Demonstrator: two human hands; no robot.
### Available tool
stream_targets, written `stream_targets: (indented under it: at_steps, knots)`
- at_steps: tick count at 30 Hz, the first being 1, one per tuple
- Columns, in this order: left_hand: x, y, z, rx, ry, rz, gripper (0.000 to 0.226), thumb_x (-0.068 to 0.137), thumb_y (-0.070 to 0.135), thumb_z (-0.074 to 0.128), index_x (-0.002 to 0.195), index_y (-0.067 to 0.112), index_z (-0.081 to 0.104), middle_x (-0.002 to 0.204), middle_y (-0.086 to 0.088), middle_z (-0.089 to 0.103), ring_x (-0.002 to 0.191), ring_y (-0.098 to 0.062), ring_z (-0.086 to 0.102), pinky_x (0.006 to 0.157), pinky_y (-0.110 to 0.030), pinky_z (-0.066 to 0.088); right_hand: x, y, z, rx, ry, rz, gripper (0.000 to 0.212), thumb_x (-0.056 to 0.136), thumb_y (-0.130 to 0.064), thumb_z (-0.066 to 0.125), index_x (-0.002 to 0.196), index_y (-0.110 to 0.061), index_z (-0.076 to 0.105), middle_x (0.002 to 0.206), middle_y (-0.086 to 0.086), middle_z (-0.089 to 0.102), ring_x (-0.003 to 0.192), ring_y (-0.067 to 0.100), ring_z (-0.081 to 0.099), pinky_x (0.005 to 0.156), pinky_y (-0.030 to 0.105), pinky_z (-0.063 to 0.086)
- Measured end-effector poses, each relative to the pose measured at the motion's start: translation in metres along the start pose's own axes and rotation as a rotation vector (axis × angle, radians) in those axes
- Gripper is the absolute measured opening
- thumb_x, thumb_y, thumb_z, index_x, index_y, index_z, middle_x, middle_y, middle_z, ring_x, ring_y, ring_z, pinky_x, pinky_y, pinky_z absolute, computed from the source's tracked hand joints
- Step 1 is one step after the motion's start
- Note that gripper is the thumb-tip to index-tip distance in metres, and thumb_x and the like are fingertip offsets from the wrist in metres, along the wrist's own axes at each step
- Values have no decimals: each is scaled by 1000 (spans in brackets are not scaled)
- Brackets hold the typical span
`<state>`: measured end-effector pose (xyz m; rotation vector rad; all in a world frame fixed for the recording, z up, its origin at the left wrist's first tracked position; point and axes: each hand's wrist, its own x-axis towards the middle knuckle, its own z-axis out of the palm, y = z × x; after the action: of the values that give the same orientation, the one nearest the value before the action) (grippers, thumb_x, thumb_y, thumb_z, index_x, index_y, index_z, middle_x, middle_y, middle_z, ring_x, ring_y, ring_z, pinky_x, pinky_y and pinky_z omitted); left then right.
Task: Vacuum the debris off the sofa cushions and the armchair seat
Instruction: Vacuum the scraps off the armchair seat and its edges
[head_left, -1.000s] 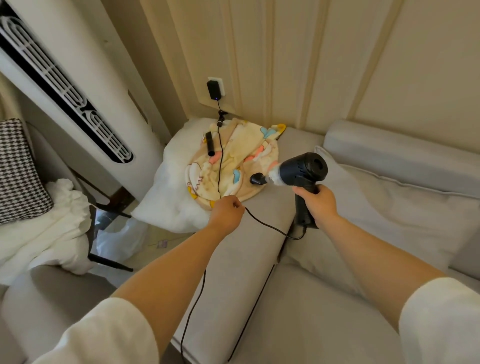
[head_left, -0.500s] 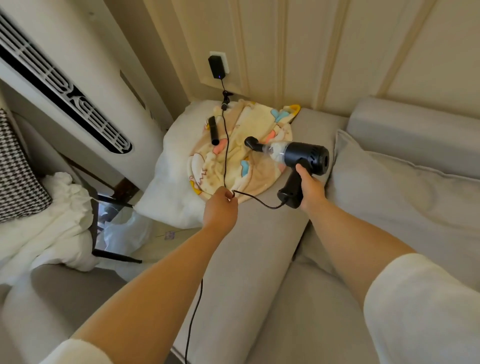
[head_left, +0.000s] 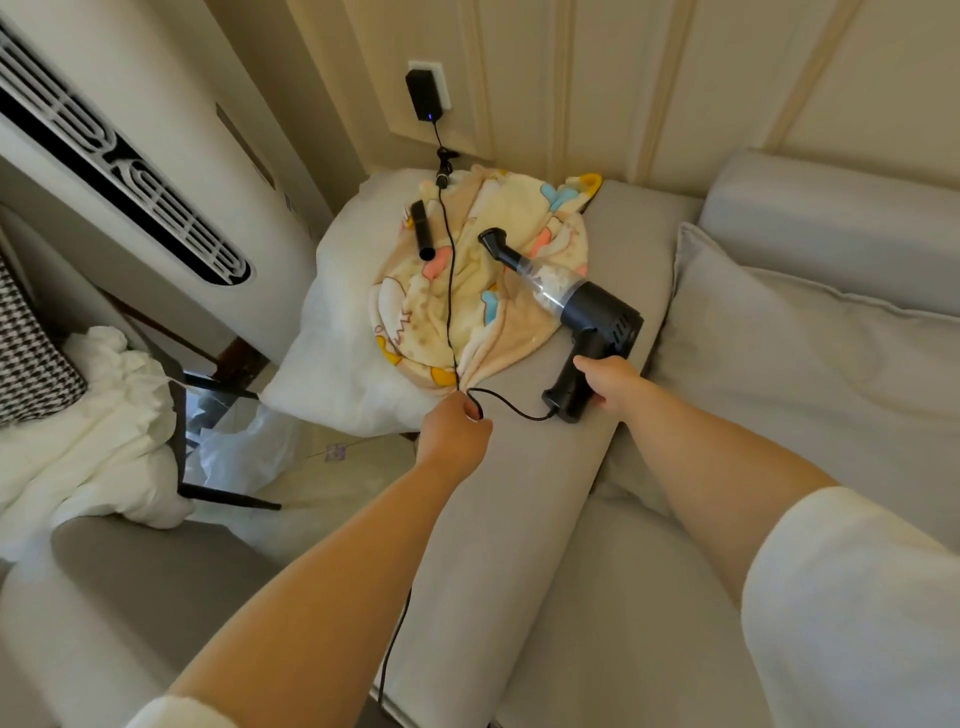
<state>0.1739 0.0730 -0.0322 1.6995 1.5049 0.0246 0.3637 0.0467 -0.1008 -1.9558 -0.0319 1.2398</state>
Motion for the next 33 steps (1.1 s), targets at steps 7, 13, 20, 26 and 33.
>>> stream_targets:
  at_steps: [7,13,20,26,33]
  knots:
    - [-6,-8,-3,13,-5,12,26,88,15,53,66,23,40,67,5,45,57,-10,42,48,-22,34,-3,6,7,25,47,-5,53,88,-29,58,132,-4,42,128,16,54,117,29,52,96,35,40]
    - [17,-15,0,7,14,10,23,87,14,52,68,21,41,66,5,43,58,-11,41,52,-24,35,22,7,17,214,159,5,62,81,-38,67,129,-6,45,123,13,57,112,30,54,89,36,43]
    - [31,-20,-1,-14,25,5,9,87,11,50,79,12,46,64,3,43,61,-15,41,50,-24,34,34,6,32,198,338,-32,77,71,-50,70,129,-8,43,115,10,60,95,26,59,69,34,44]
    - [45,-19,2,23,13,-10,31,88,13,49,61,21,37,64,4,43,56,-11,39,47,-24,32,46,4,32,116,493,-74,72,70,-54,68,125,-12,48,107,5,64,81,20,57,64,30,44]
    - [47,-22,2,12,-3,-7,33,89,12,49,60,21,35,64,4,42,58,-14,40,47,-23,31,49,9,35,-6,534,-42,64,67,-63,59,109,-14,54,79,-1,56,87,26,61,91,47,46]
